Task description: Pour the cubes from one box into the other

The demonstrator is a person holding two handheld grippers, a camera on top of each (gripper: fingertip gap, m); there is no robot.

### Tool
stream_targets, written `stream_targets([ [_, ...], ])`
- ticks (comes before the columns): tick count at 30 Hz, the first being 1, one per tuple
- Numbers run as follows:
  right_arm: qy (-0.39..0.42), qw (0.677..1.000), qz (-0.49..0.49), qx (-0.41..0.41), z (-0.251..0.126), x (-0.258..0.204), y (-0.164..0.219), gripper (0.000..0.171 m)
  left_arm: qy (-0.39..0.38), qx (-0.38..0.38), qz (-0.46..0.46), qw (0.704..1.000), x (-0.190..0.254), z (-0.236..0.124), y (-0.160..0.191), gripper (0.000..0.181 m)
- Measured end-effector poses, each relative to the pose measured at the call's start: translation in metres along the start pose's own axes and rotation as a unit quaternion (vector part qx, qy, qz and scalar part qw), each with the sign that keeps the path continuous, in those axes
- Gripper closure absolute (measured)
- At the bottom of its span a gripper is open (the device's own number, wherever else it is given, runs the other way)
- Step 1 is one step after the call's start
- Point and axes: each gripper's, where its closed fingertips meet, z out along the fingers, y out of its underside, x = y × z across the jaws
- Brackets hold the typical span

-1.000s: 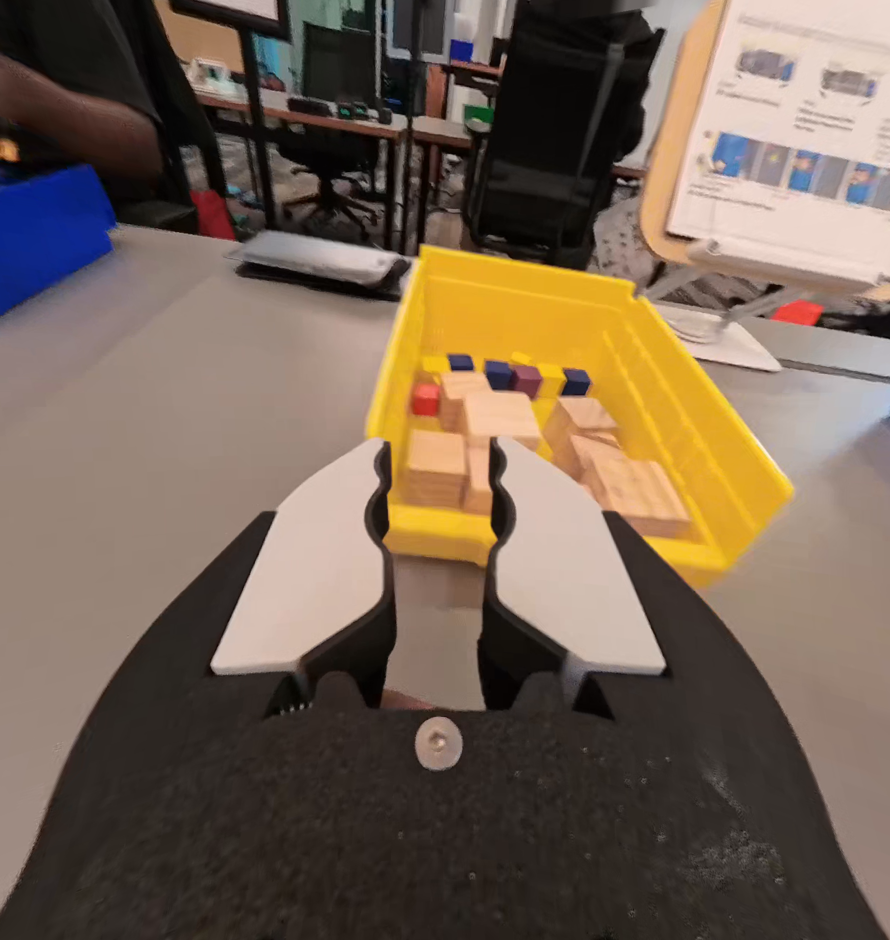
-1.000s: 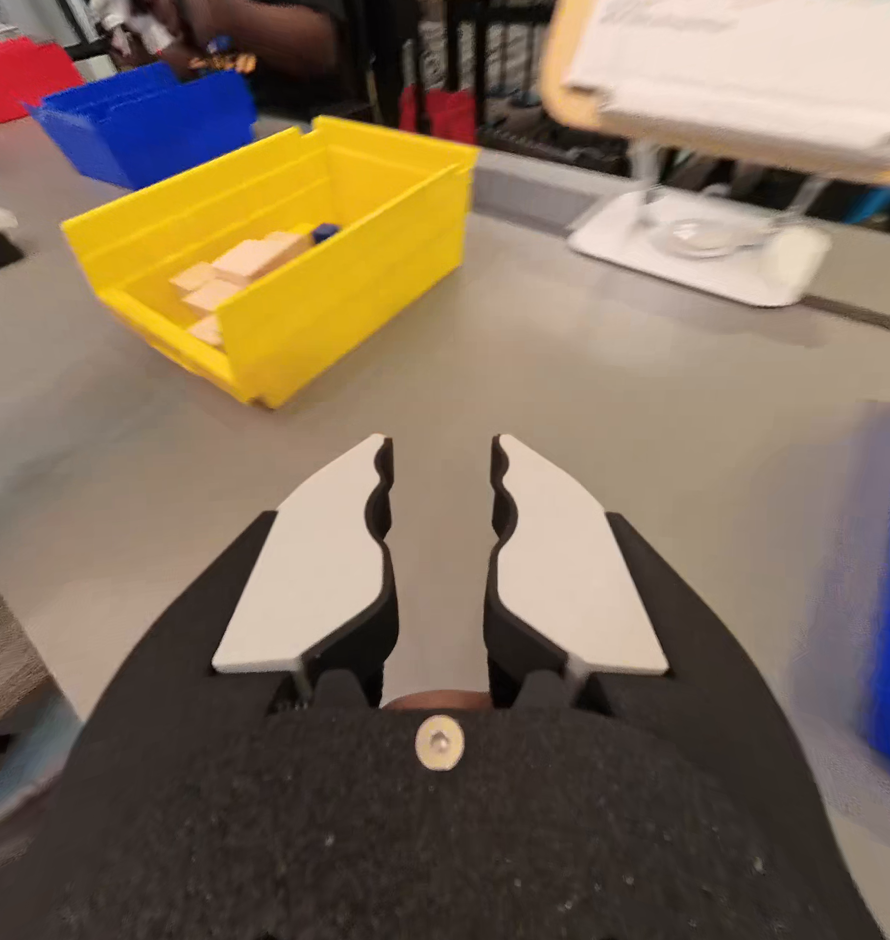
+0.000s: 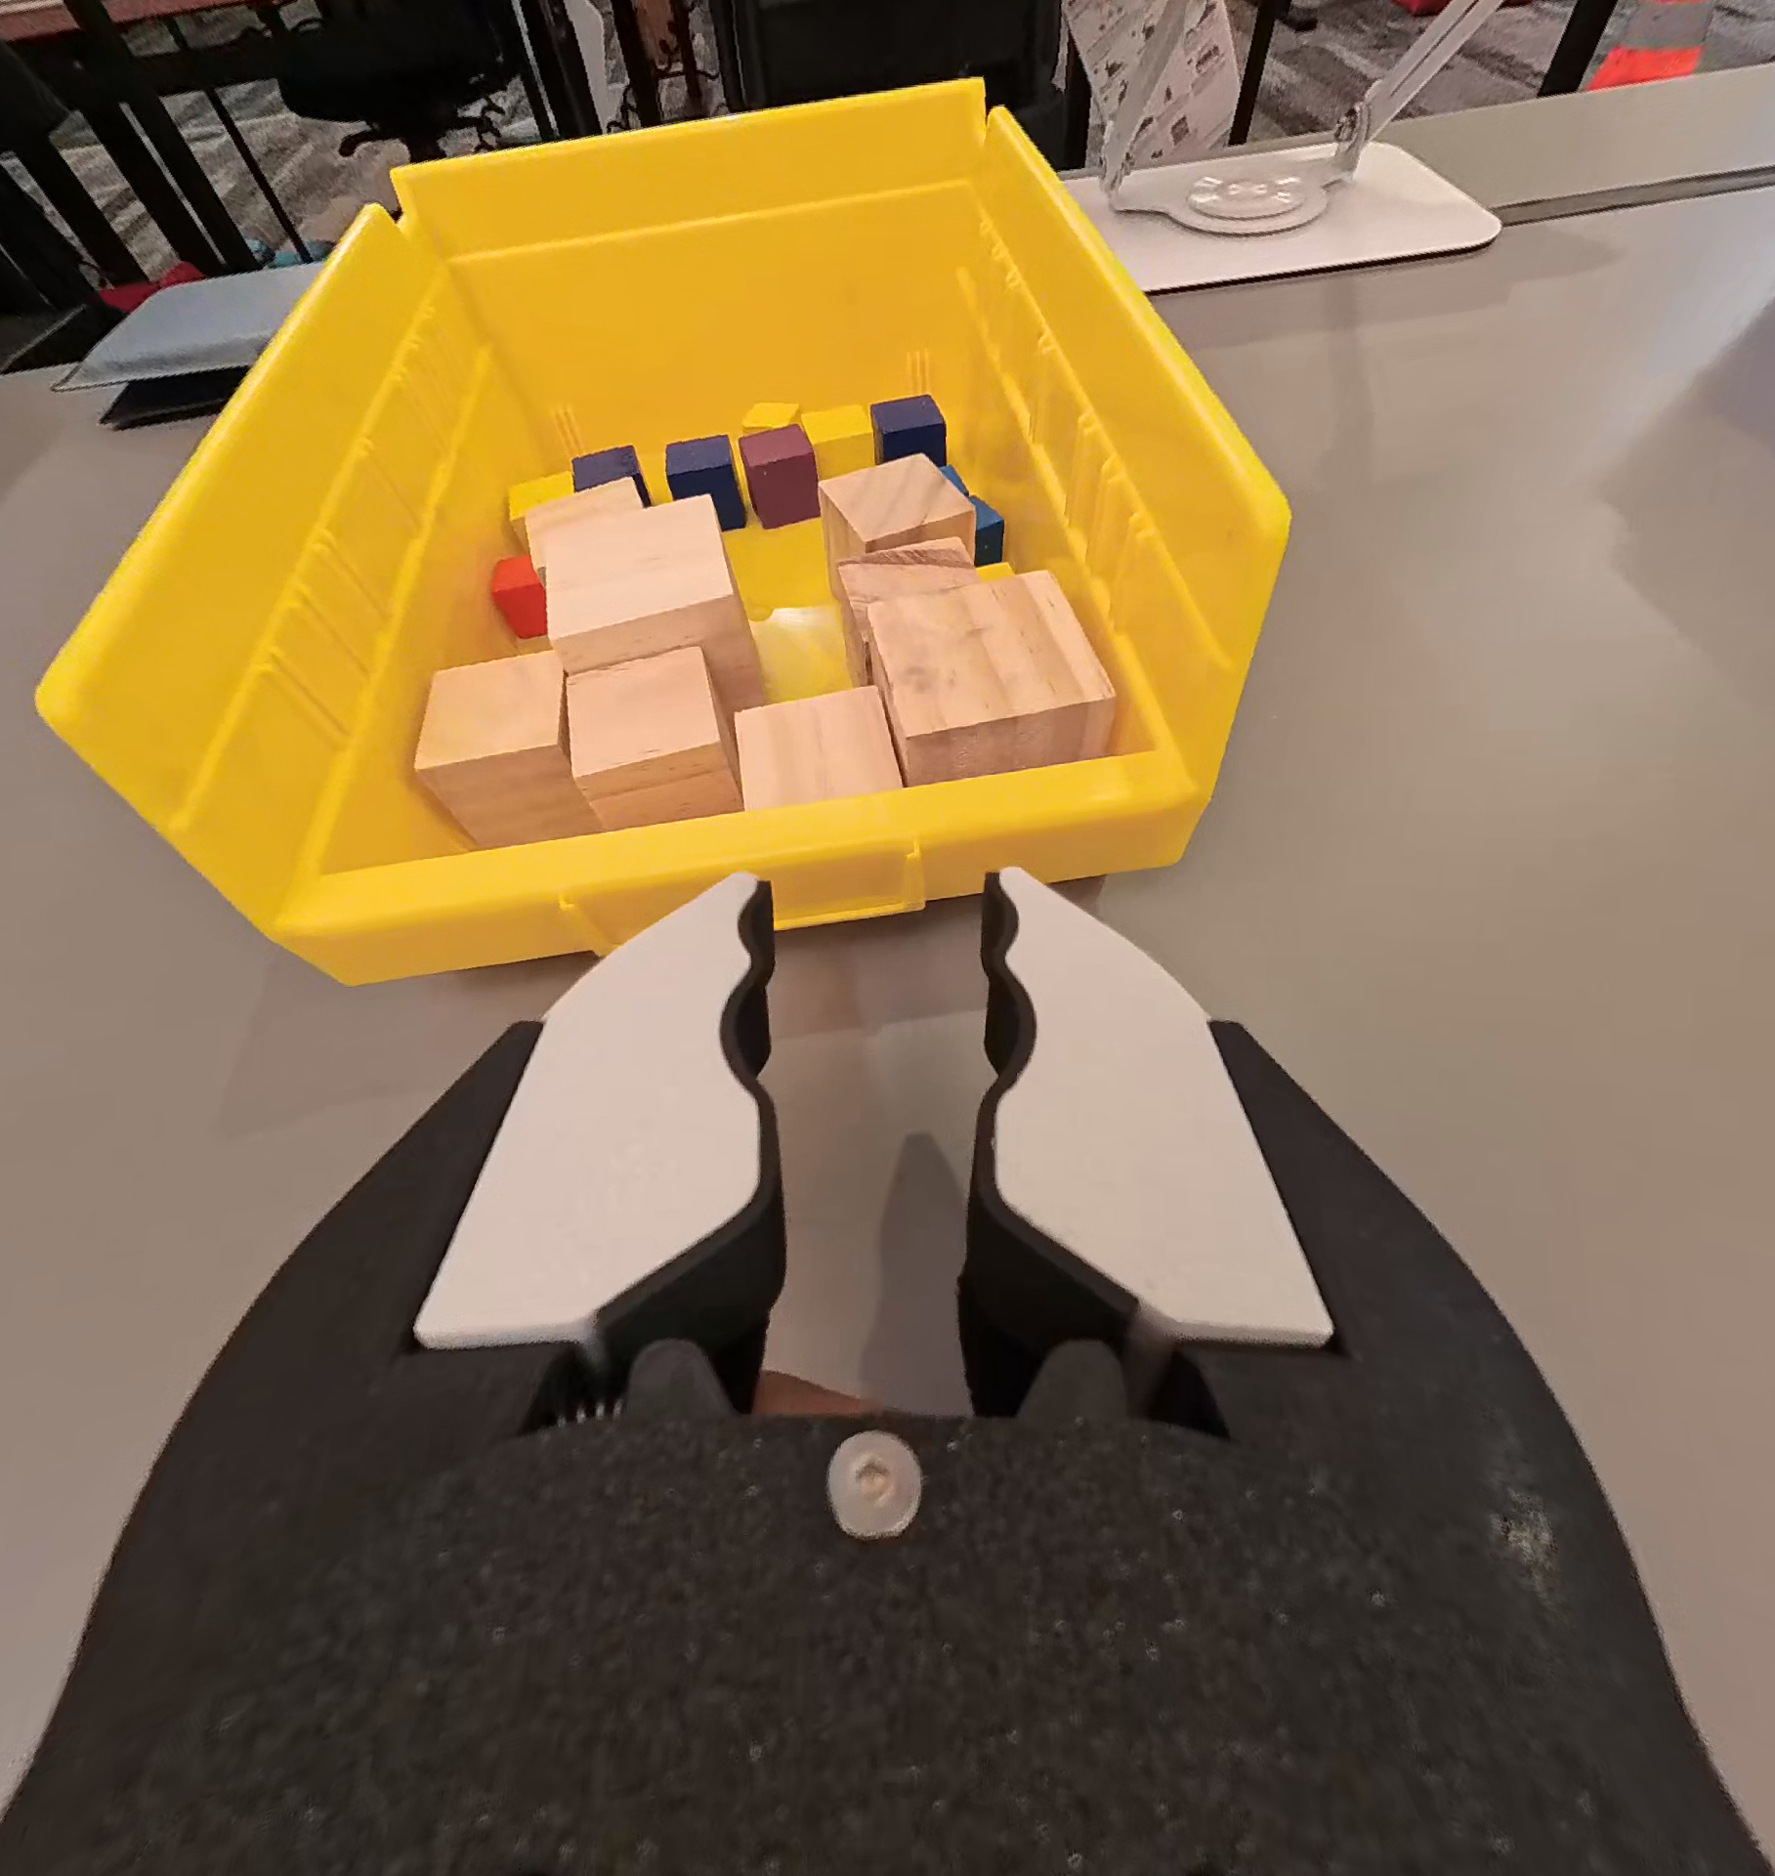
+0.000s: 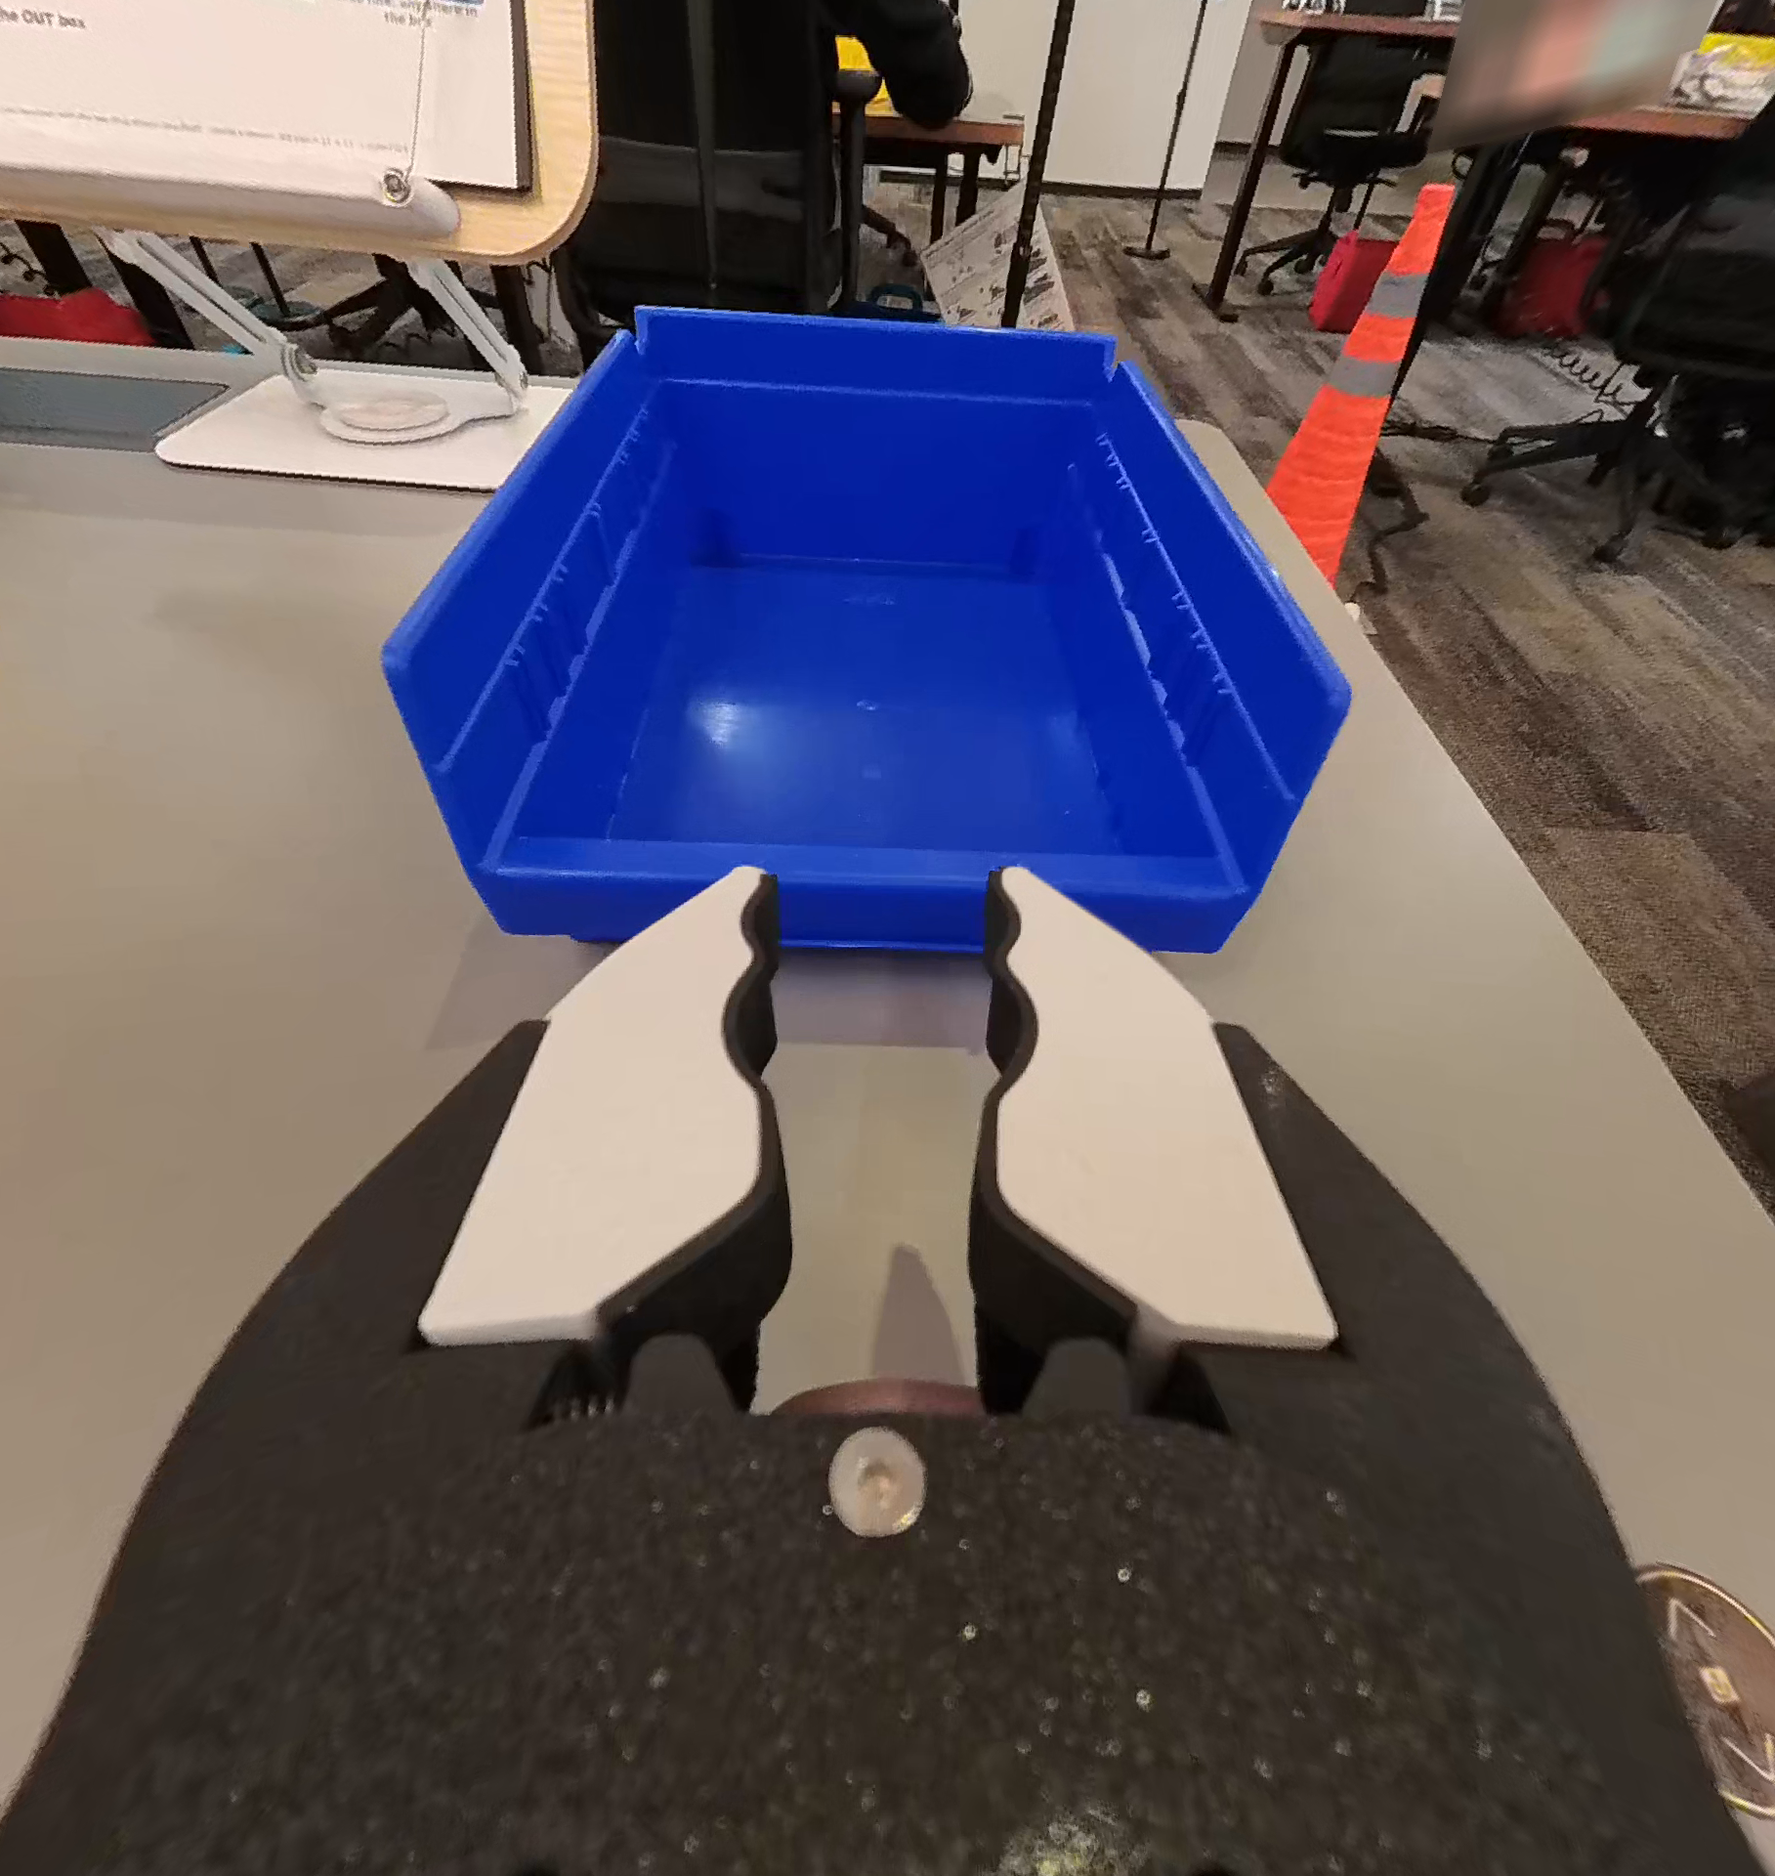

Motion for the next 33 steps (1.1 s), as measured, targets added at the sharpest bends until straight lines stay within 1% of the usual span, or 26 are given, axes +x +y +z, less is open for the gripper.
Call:
stream_targets([
  [5,-0.013,1.0,0.018,-0.009,0.003,-0.002,0.004,0.133,-0.019,-0.006,0.012,1.0,-0.005,0.002,0.002,0.143],
  [10,-0.015,1.0,0.016,-0.01,0.002,-0.003,0.004,0.133,-0.014,0.004,-0.003,1.0,-0.007,0.0,-0.001,0.143],
  [13,-0.018,1.0,0.013,-0.011,0.002,-0.005,0.004,0.134,-0.013,-0.005,-0.002,1.0,-0.007,0.001,0.003,0.143],
  [27,-0.025,1.0,0.006,-0.013,0.003,-0.011,0.005,0.135,-0.019,-0.003,-0.005,1.0,-0.01,0.001,0.002,0.144],
  [33,-0.03,0.999,0.01,-0.017,0.002,-0.014,0.006,0.135,-0.011,0.004,-0.028,1.0,-0.015,-0.004,-0.003,0.143],
])
